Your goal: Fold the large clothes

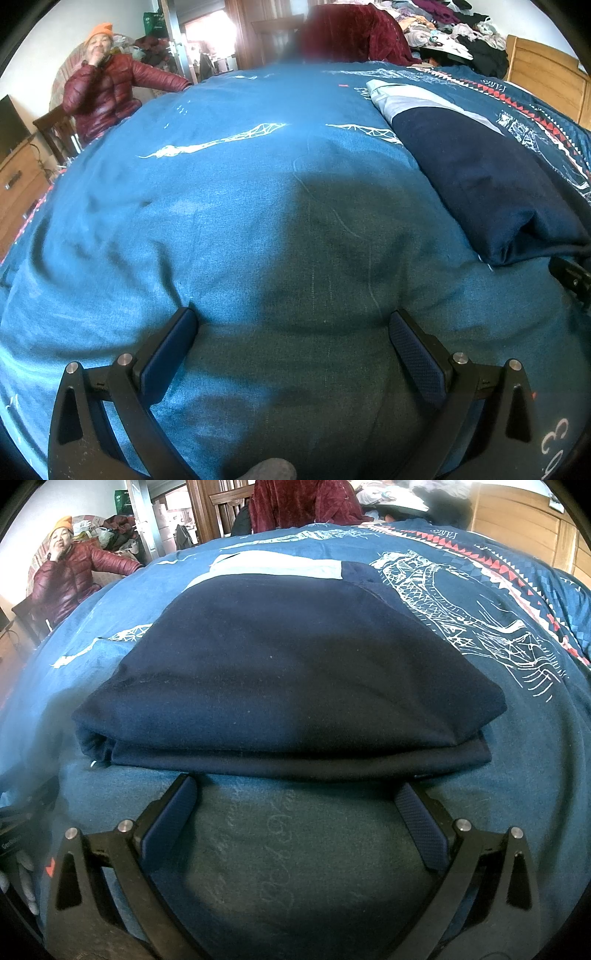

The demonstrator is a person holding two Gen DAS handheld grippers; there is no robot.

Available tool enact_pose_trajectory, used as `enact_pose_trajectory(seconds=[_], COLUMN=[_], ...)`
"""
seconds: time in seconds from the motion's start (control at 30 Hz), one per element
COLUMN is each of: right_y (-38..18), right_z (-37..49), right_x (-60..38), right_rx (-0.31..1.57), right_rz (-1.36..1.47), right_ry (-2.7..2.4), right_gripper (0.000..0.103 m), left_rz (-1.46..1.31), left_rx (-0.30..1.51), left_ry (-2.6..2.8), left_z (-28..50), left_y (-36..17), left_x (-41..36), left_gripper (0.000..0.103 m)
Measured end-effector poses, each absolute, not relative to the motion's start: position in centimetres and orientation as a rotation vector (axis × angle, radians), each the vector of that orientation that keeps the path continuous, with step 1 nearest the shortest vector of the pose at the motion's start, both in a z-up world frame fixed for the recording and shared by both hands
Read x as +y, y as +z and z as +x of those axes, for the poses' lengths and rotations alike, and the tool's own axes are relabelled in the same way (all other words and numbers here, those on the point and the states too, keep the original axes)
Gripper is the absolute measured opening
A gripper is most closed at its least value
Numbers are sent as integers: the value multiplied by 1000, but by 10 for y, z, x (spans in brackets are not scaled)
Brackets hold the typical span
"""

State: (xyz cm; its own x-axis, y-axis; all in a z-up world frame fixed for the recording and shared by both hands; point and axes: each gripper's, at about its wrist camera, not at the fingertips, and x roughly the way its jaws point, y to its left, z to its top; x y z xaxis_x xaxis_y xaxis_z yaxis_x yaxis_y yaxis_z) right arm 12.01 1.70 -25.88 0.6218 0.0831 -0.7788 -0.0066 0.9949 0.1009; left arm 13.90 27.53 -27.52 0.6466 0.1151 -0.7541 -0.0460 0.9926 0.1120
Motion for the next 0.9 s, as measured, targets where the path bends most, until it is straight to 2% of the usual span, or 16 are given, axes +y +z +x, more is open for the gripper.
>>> enact_pose_trajectory(seconds=[0.9], right_y=[-259], right_z=[120], right_x=[17], right_rx=[899], right_rz=[92], right_ry=[52], right_gripper=[103], left_rz=[117], left_rx=[885], left_ry=[128], left_z=[142], left_y=[-276], left_x=[273], left_gripper=[103])
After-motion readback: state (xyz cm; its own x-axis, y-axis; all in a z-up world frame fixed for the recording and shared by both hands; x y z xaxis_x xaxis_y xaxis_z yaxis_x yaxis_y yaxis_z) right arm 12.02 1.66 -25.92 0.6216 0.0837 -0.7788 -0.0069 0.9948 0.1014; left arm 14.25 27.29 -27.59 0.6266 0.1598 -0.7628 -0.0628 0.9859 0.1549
